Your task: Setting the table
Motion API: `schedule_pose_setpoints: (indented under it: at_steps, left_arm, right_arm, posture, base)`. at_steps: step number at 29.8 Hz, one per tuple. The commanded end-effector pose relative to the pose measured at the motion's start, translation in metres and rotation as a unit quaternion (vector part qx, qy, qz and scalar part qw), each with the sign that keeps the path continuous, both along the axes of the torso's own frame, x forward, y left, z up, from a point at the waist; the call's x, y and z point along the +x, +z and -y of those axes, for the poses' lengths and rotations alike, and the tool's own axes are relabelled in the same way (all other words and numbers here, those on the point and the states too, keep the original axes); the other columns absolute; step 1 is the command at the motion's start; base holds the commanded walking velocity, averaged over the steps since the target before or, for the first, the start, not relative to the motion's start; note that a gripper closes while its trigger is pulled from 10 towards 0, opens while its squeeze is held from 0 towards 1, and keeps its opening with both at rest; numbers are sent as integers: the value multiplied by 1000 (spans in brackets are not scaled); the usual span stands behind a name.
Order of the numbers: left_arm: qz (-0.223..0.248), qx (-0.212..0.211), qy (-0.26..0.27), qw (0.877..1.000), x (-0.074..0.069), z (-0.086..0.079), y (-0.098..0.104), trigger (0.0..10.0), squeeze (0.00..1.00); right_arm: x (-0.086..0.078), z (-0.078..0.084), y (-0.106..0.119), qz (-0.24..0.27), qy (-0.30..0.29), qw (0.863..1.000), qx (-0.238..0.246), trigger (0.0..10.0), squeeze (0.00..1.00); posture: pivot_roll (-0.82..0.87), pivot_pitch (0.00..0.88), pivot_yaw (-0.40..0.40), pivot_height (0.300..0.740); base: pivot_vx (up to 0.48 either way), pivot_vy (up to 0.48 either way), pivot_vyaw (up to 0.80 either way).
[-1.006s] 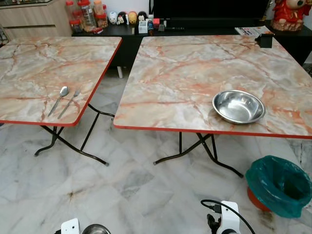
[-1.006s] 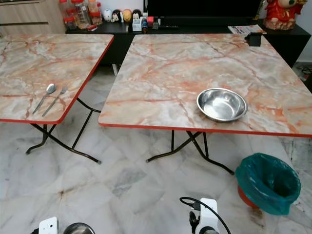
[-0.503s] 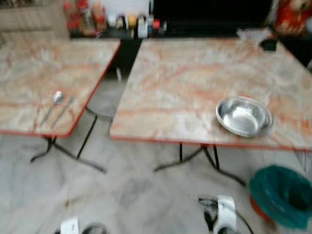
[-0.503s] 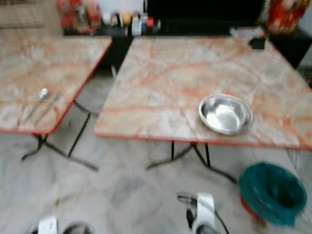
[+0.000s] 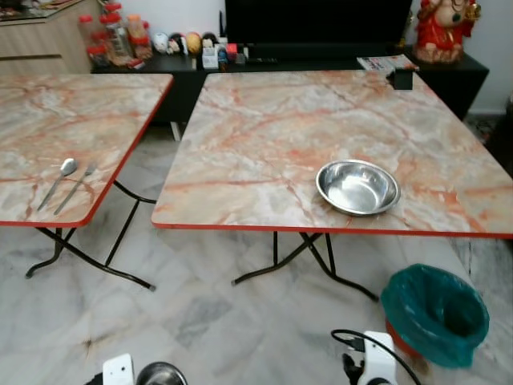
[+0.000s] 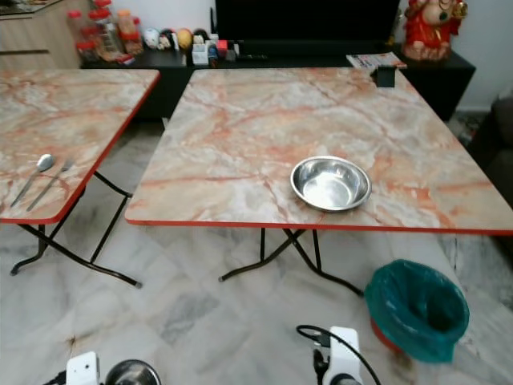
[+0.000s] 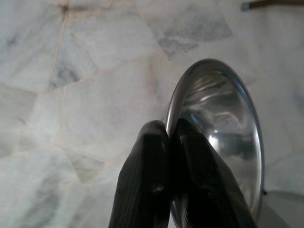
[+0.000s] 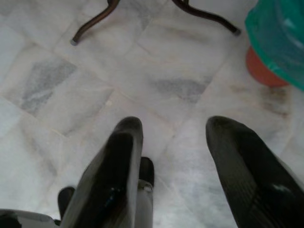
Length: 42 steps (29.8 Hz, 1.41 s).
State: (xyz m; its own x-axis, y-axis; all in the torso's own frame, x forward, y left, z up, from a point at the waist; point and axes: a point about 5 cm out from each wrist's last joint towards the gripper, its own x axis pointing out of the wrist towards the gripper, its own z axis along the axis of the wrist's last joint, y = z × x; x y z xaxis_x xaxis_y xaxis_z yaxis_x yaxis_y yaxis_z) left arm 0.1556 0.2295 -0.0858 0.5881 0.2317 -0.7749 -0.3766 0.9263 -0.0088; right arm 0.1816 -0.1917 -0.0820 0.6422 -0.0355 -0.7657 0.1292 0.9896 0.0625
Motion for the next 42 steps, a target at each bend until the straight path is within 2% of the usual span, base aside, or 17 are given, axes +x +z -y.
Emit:
schedule_pose_setpoints:
  at_steps: [1,6,28,34,36,42]
  left_arm:
    - [-22,-3,-4,1000,-9,1,-5,10000,0]
    - [-22,-3,-4,1000,-9,2,-5,10000,0]
    - [-15,-2,2,1000,-6,2,-3,10000,0]
    - [-15,-2,7,1000,-5,3,-3,10000,0]
    - [14,-10,38,999,-2,3,-1,10000,0]
    - [10,-3,34,999,-2,2,-1,10000,0]
  right_arm:
    - [-2,0,-1,-7,-4,1000,3,10000,0]
    - [-2,0,-1,-7,-6,1000,4,10000,0]
    - [-1,1,0,0,-2,1000,2,10000,0]
    - [-1,1,0,0,-2,1000,1,10000,0]
    - [0,2,0,0,-4,1000,0,10000,0]
    - [1,2,1,-1,3,1000,-4,10000,0]
  posture:
    - [31,53,21,740]
    - [31,54,19,740]
    - [28,55,16,740]
    - [26,55,16,740]
    - [25,51,15,740]
    - [25,47,13,740]
  base:
    - [0,-375,-719]
    - [0,-376,-768]
    - [0,-369,0]
    - [0,0,0]
    - [0,0,0]
    - [101,0,0]
